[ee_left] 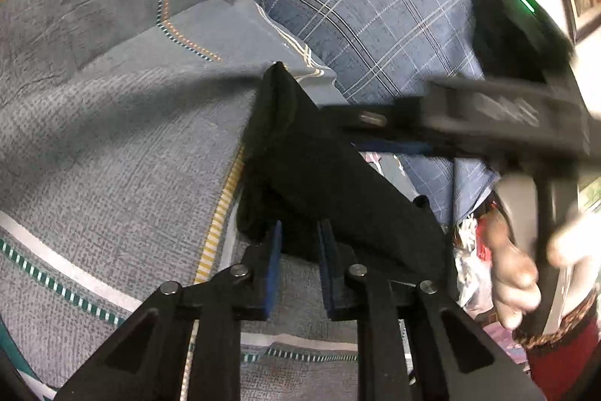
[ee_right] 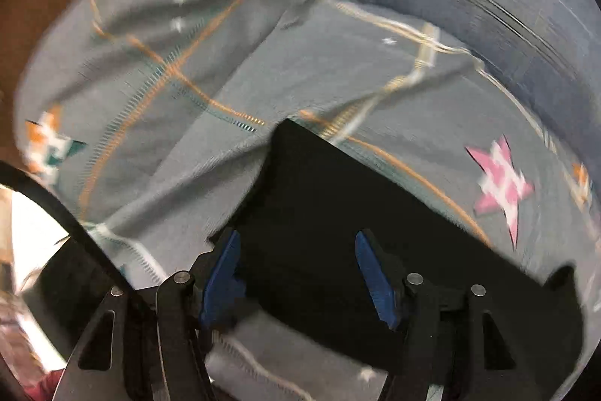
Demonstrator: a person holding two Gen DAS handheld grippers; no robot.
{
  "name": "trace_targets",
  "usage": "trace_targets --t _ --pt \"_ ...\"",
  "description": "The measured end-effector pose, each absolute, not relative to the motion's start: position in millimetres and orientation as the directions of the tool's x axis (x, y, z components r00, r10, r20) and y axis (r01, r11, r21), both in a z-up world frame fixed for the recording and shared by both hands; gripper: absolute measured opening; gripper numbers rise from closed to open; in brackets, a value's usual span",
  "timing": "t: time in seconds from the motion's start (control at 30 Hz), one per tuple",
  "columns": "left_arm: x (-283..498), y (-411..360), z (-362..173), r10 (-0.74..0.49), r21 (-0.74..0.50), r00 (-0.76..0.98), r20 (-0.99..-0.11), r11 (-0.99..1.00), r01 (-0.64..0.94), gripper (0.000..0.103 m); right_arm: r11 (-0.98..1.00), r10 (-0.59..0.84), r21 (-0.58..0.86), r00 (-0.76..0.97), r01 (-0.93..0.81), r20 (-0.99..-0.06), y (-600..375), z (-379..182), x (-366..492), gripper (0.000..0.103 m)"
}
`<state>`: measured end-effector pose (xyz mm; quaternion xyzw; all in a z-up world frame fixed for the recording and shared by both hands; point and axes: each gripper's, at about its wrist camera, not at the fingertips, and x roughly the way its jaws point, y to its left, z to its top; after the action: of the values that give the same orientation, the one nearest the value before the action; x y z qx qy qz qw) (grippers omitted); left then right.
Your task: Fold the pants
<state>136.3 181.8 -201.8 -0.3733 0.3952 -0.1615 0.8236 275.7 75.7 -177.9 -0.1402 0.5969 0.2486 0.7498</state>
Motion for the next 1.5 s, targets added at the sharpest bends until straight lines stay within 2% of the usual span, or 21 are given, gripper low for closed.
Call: trace_targets --t 0.07,0.17,0.27,0.33,0.43,0.5,0.57,0.6,0.7,0.77,0.8,0.83,0.87,0.9,0.93,0.97,1.07,1.1,1.2,1.5 --pt "137.0 183.0 -203.1 -0.566 -0.751 0.636 -0.524 0.660 -0.032 0.018 0.824 0.097 -0.006 0.152 -0.567 -0.984 106.6 -193.1 285.6 0.068" --pt "136.2 181.7 -200.7 -0.573 -0.754 0.639 -0.513 0.656 -0.017 0.024 0.808 -0.027 -0.104 0.140 -0.580 -0.990 130.0 -210.6 294.0 0.071" --pt "131.3 180.9 -198.9 -0.558 -0.743 0.647 -0.519 0.669 -0.020 0.024 0.793 -0.112 -0.172 0.138 -0.584 -0.984 140.3 -226.2 296.3 0.073" --pt "125.5 182.3 -195.7 -0.541 -0.730 0.656 -0.526 0.683 -0.022 0.028 0.783 -0.114 -0.188 0.161 -0.593 -0.980 142.5 -225.8 294.6 0.072" --pt "118.2 186.8 -192.5 -0.499 -0.715 0.684 -0.533 0.698 -0.048 0.040 0.776 -0.093 -0.183 0.177 -0.604 -0.980 137.2 -224.4 292.6 0.056" --pt "111.8 189.7 -189.1 -0.469 -0.706 0.703 -0.535 0.705 -0.067 0.049 0.783 -0.074 -0.169 0.179 -0.599 -0.981 127.0 -219.3 291.7 0.038" --pt "111.3 190.4 -187.8 -0.460 -0.703 0.710 -0.533 0.708 -0.070 0.054 0.792 -0.052 -0.147 0.175 -0.592 -0.983 123.4 -217.8 293.2 0.026" --pt "112.8 188.0 -188.2 -0.458 -0.698 0.708 -0.537 0.713 -0.068 0.057 0.794 -0.043 -0.142 0.178 -0.591 -0.983 122.9 -215.9 292.1 0.022" --pt "118.3 182.1 -186.2 -0.465 -0.690 0.703 -0.539 0.722 -0.051 0.058 0.779 -0.054 -0.165 0.197 -0.604 -0.979 126.6 -217.1 288.9 0.023" --pt "128.3 176.1 -188.1 -0.481 -0.694 0.692 -0.538 0.719 -0.040 0.057 0.775 -0.062 -0.171 0.197 -0.609 -0.979 130.2 -219.7 288.5 0.031" --pt "135.0 176.4 -189.8 -0.485 -0.693 0.688 -0.540 0.720 -0.036 0.051 0.779 -0.066 -0.166 0.184 -0.605 -0.981 132.6 -221.9 290.4 0.045" --pt "136.6 174.6 -189.8 -0.490 -0.689 0.682 -0.542 0.724 -0.027 0.044 0.779 -0.073 -0.162 0.168 -0.606 -0.983 135.5 -224.6 291.6 0.054" --pt "138.6 171.1 -192.4 -0.518 -0.694 0.657 -0.548 0.720 -0.012 0.026 0.777 -0.087 -0.167 0.159 -0.607 -0.983 137.6 -228.1 292.9 0.065" --pt "139.6 169.1 -194.9 -0.533 -0.698 0.642 -0.552 0.716 -0.006 0.007 0.770 -0.102 -0.183 0.166 -0.611 -0.981 140.1 -231.5 292.2 0.066" --pt "141.4 165.7 -198.5 -0.549 -0.701 0.619 -0.562 0.713 -0.004 0.004 0.765 -0.103 -0.190 0.174 -0.615 -0.979 141.7 -232.8 291.6 0.066" --pt "141.9 163.2 -200.6 -0.543 -0.692 0.613 -0.575 0.722 -0.010 0.004 0.764 -0.098 -0.190 0.180 -0.617 -0.979 142.6 -232.9 291.1 0.060" --pt "142.9 161.8 -195.2 -0.540 -0.682 0.609 -0.581 0.731 -0.003 0.004 0.754 -0.098 -0.213 0.214 -0.622 -0.972 141.9 -224.7 280.9 0.021" --pt "143.8 161.2 -192.5 -0.542 -0.684 0.609 -0.579 0.730 -0.001 0.004 0.763 -0.081 -0.195 0.209 -0.617 -0.975 138.9 -222.0 280.9 0.017" --pt "143.1 156.3 -177.7 -0.537 -0.673 0.615 -0.578 0.740 0.013 0.004 0.796 -0.014 -0.142 0.216 -0.589 -0.976 124.0 -206.7 279.0 0.013" --pt "148.6 90.9 -123.1 -0.551 -0.591 0.600 -0.580 0.792 0.156 0.004 0.864 0.215 0.033 0.308 -0.503 -0.927 45.3 -143.9 259.9 0.013"
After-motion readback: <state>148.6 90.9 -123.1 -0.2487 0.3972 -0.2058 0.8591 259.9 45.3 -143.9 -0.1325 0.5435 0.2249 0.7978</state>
